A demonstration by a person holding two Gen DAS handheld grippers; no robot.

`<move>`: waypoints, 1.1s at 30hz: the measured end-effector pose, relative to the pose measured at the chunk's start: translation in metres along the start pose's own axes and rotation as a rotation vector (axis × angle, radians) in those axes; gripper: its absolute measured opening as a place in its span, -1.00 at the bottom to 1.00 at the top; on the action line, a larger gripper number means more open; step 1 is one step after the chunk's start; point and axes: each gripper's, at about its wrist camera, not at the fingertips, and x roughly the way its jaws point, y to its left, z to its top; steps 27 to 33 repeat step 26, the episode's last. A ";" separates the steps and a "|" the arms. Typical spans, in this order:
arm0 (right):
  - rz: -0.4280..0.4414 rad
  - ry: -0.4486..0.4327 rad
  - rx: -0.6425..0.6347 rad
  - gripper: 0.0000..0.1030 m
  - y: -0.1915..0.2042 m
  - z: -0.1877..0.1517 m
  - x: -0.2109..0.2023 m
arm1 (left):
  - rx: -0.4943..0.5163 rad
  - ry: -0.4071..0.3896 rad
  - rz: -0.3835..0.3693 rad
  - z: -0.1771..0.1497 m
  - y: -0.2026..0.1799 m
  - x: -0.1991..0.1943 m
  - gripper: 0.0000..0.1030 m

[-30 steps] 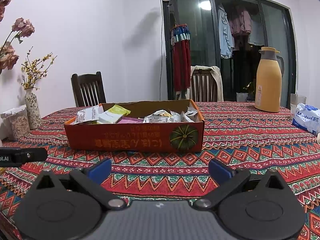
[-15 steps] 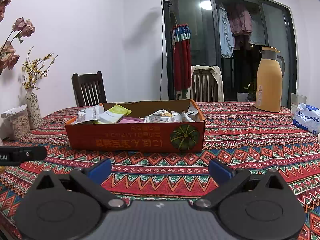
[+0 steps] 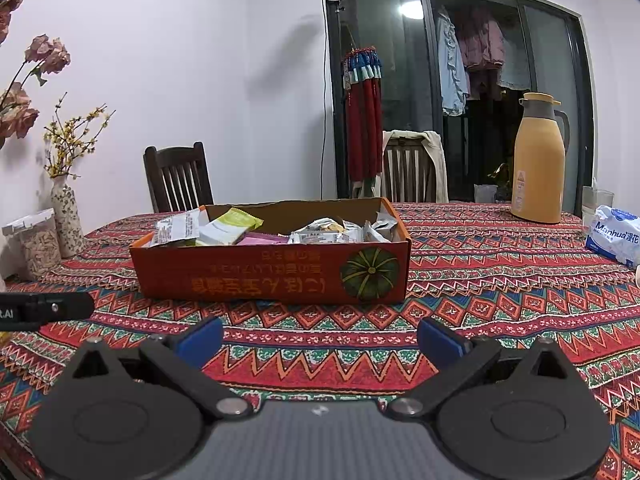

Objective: Organize snacks

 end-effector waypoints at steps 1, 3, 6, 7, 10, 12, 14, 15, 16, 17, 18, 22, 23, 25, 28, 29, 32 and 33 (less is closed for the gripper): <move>0.000 0.000 0.000 1.00 0.000 0.000 0.000 | 0.000 0.000 0.000 0.000 0.000 0.000 1.00; -0.001 0.001 0.000 1.00 0.000 0.000 0.000 | -0.001 0.000 -0.001 0.000 0.000 0.000 1.00; 0.000 0.001 0.000 1.00 0.000 0.000 0.000 | 0.000 -0.002 -0.002 0.000 0.000 0.000 1.00; 0.000 0.000 0.000 1.00 0.000 0.000 0.000 | 0.001 -0.003 -0.002 -0.001 -0.001 0.000 1.00; 0.000 0.001 0.000 1.00 0.000 0.000 0.000 | 0.002 -0.003 -0.005 -0.001 -0.001 0.000 1.00; -0.001 0.001 0.000 1.00 0.000 0.000 0.000 | 0.001 -0.002 -0.007 -0.001 -0.001 0.000 1.00; -0.001 0.002 0.000 1.00 0.000 0.000 0.000 | 0.000 0.000 -0.009 -0.001 -0.001 0.000 1.00; -0.002 0.002 0.000 1.00 0.000 -0.001 0.000 | 0.000 0.000 -0.010 -0.001 0.000 0.000 1.00; -0.002 0.003 0.000 1.00 0.000 -0.002 0.000 | 0.001 0.000 -0.011 -0.001 0.000 0.000 1.00; -0.003 0.004 0.000 1.00 0.000 -0.003 0.000 | 0.002 -0.001 -0.013 -0.001 0.000 0.000 1.00; -0.003 0.005 0.000 1.00 0.001 -0.004 0.000 | 0.002 -0.002 -0.015 -0.002 0.000 0.000 1.00; -0.002 0.007 -0.001 1.00 0.002 -0.007 -0.001 | 0.007 -0.008 -0.021 -0.002 -0.001 -0.001 1.00; -0.001 0.009 -0.001 1.00 0.002 -0.007 0.001 | 0.007 -0.009 -0.025 -0.002 -0.001 -0.001 1.00; 0.000 0.013 0.000 1.00 0.002 -0.008 0.001 | 0.008 -0.010 -0.031 -0.001 0.000 -0.001 1.00; 0.001 0.016 0.000 1.00 0.002 -0.008 0.002 | 0.008 -0.010 -0.032 -0.001 0.000 -0.001 1.00; 0.001 0.016 0.000 1.00 0.002 -0.008 0.002 | 0.008 -0.010 -0.032 -0.001 0.000 -0.001 1.00; 0.001 0.016 0.000 1.00 0.002 -0.008 0.002 | 0.008 -0.010 -0.032 -0.001 0.000 -0.001 1.00; 0.001 0.016 0.000 1.00 0.002 -0.008 0.002 | 0.008 -0.010 -0.032 -0.001 0.000 -0.001 1.00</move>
